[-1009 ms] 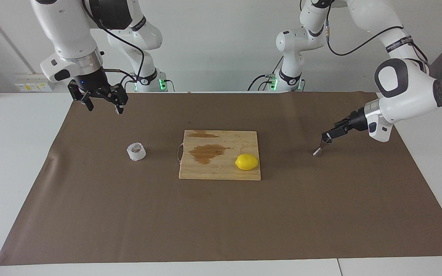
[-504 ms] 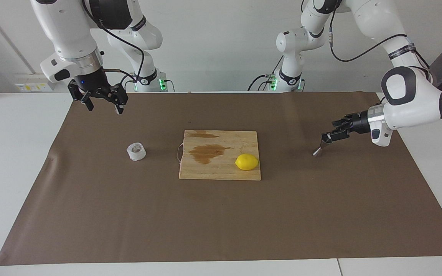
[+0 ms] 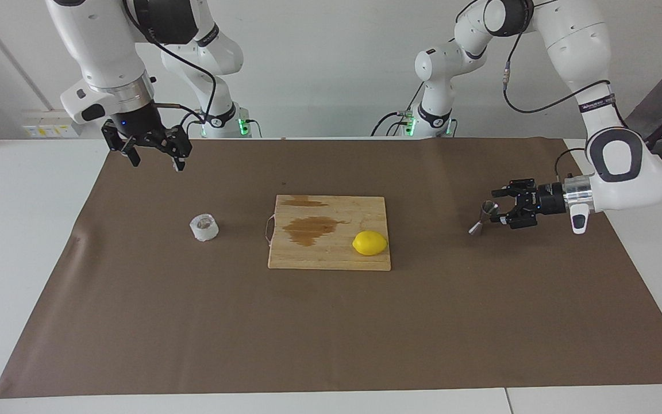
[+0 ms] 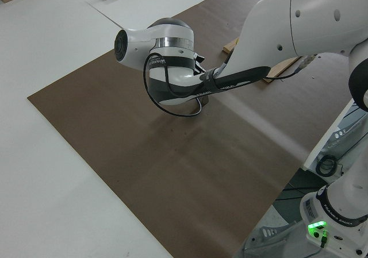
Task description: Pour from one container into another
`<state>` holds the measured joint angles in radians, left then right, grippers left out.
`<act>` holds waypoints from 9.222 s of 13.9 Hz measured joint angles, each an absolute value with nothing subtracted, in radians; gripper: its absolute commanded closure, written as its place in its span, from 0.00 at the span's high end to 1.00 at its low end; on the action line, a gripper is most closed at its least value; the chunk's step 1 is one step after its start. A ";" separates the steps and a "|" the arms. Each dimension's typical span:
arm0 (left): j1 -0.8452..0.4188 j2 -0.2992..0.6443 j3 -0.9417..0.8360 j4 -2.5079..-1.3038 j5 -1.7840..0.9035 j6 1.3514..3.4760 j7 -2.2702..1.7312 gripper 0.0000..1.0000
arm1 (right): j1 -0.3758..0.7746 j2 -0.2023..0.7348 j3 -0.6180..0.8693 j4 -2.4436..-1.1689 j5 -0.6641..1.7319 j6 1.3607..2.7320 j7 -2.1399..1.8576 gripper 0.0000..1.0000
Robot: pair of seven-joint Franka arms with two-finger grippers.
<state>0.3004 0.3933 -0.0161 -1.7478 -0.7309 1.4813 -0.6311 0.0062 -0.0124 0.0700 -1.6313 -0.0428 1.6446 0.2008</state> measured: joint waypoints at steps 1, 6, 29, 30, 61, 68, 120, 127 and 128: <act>0.303 0.393 -0.016 -1.759 -0.733 1.494 -0.636 1.00 | 0.006 -0.012 0.070 -1.631 -0.043 1.645 0.201 1.00; 0.306 0.393 -0.016 -1.770 -0.734 1.503 -0.678 1.00 | 0.006 -0.012 0.070 -1.631 -0.043 1.645 0.201 1.00; 0.341 0.393 -0.017 -1.831 -0.780 1.500 -0.729 1.00 | 0.006 -0.012 0.070 -1.631 -0.043 1.645 0.201 1.00; 0.341 0.393 -0.017 -1.831 -0.781 1.498 -0.729 0.93 | 0.006 -0.012 0.070 -1.631 -0.043 1.645 0.201 1.00; 0.350 0.392 -0.030 -1.832 -0.839 1.472 -0.730 0.00 | 0.006 -0.013 0.070 -1.632 -0.043 1.645 0.201 1.00; 0.177 0.363 -0.045 -1.828 -0.992 1.487 -0.860 0.00 | 0.006 -0.013 0.070 -1.632 -0.043 1.645 0.201 1.00; -0.606 0.145 -0.062 -2.035 -1.883 2.556 -0.804 1.00 | -0.012 -0.030 0.071 -1.704 -0.043 1.703 -0.009 1.00; -0.442 0.076 -0.046 -2.034 -1.463 2.248 -0.809 1.00 | -0.021 -0.101 0.071 -2.007 0.010 1.915 -0.703 1.00; -0.409 0.069 -0.045 -2.034 -1.378 2.177 -0.810 1.00 | -0.027 -0.100 0.070 -2.044 0.012 1.958 -0.810 1.00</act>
<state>-0.4092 0.0692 -0.0447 -2.0339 -1.3781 2.1771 -0.8097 -0.0269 -0.0998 0.0697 -2.0435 0.0120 1.9578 -0.8102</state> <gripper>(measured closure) 0.000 0.000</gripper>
